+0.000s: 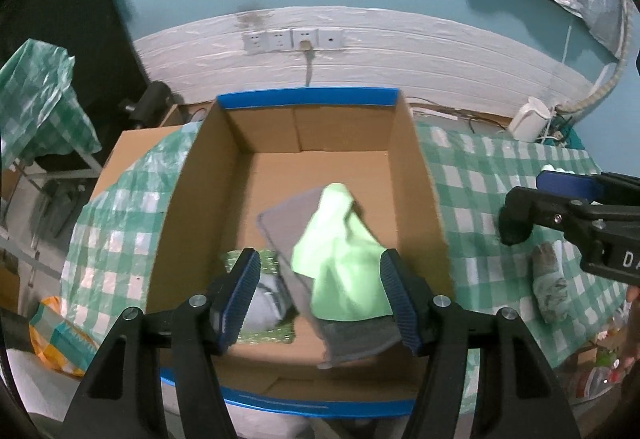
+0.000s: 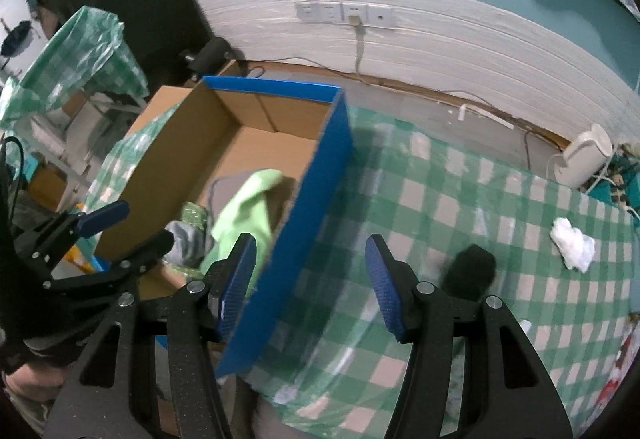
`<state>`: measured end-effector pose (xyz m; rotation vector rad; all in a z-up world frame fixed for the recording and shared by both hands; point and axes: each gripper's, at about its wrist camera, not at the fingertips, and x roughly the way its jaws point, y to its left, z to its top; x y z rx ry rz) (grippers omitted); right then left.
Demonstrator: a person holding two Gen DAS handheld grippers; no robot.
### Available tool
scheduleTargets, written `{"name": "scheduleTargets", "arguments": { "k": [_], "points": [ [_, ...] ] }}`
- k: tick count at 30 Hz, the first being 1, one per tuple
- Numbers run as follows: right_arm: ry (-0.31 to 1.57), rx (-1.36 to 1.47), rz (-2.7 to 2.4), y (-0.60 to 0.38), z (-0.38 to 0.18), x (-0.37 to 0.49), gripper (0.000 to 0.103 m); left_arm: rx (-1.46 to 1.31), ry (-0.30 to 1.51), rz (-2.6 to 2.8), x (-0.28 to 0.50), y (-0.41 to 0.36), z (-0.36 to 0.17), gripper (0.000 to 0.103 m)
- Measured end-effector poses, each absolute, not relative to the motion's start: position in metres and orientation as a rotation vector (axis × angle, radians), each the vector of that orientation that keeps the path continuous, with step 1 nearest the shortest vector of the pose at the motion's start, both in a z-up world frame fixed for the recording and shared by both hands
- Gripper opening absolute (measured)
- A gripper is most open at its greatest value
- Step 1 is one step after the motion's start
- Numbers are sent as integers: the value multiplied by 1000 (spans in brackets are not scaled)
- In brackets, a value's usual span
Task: Organize soft objects
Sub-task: 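Open the left tool over the box while the right tool releases the lime-green cloth inside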
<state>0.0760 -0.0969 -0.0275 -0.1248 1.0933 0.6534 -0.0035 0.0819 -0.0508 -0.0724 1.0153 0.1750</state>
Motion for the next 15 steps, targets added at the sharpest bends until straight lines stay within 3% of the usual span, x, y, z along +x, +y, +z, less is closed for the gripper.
{"name": "scheduleTargets", "arguments": {
  "k": [15],
  "points": [
    [1107,-57,556,-168,-39,83,58,44,1031,83,7,15,-52,64]
  ]
}}
